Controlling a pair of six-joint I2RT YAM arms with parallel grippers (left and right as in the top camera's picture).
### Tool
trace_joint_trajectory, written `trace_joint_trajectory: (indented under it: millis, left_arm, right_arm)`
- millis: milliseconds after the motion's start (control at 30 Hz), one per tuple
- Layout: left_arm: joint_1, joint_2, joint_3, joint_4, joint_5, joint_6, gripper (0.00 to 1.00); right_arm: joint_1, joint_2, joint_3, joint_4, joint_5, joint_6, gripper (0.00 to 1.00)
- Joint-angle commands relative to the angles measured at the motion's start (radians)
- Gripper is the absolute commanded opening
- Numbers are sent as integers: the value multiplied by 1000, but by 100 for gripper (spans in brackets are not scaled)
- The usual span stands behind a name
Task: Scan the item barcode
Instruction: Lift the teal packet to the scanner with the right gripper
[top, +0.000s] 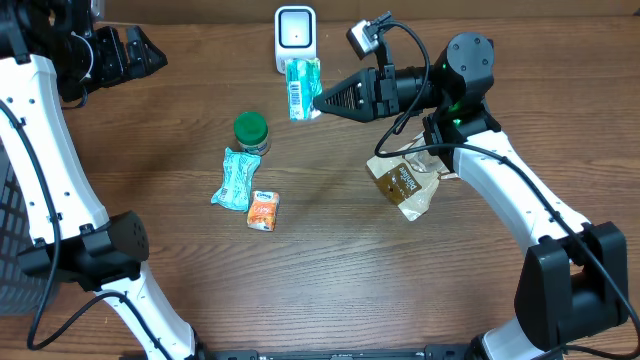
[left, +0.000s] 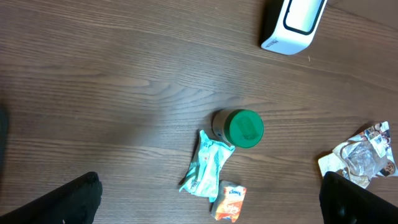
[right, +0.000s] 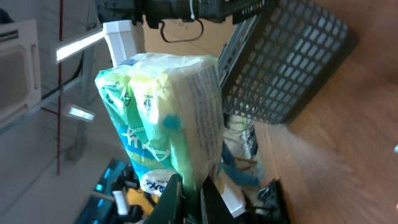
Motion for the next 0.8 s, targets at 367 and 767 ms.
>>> trace_joint_trajectory:
  millis: [367, 767]
  left_arm:
    - [-10, 0, 0, -2, 1, 2, 100]
    - [-7, 0, 0, -2, 1, 2, 99]
  right_arm:
    - [19, 0, 40, -1005, 505, -634, 4]
    - [115, 200, 747, -1527, 1308, -927, 4]
